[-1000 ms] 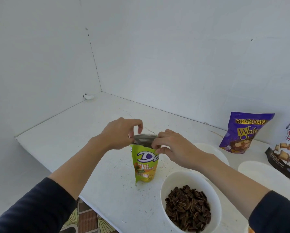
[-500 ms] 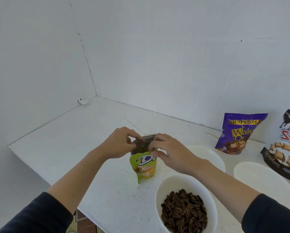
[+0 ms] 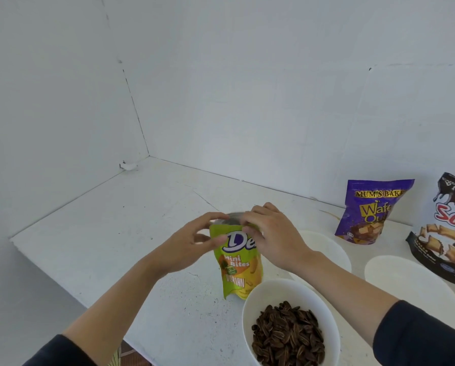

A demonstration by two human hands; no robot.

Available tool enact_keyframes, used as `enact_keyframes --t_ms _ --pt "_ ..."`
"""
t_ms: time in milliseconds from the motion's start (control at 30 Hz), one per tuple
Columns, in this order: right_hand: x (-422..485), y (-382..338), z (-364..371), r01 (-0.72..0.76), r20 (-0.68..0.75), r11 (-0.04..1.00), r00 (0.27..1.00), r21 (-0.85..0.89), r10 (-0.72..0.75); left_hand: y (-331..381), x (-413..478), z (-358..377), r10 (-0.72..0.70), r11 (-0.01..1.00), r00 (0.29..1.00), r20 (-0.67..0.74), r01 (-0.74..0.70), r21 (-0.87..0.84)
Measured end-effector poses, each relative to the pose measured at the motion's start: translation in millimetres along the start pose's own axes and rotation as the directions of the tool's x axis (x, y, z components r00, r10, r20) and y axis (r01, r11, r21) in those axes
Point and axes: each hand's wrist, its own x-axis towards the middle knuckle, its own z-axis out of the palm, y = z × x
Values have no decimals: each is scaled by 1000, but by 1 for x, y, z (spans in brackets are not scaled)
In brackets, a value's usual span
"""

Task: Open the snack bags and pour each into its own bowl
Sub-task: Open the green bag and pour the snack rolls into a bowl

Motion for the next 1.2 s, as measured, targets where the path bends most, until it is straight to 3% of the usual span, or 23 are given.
enact_keyframes --t_ms 133,300,533,867,1033,1200 --pt "7 -2 -3 -86 -88 996 992 39 90 -12 -4 21 28 991 1000 6 -27 -132" --pt "15 -10 -12 -164 -201 979 962 123 187 -14 0 36 93 961 985 -144 -126 -248" --pt "36 -12 -47 -281 -296 863 856 421 423 -3 12 42 117 941 961 -251 -188 -280" --pt "34 -1 -82 -408 -405 837 739 365 538 21 33 67 74 837 980 -185 -161 -523" --pt "19 7 -112 -336 -374 879 810 337 453 24 39 60 82 810 977 -198 -181 -558" --pt "12 15 -128 -273 -219 838 885 472 412 24 47 53 -22 710 991 -130 -76 -700"
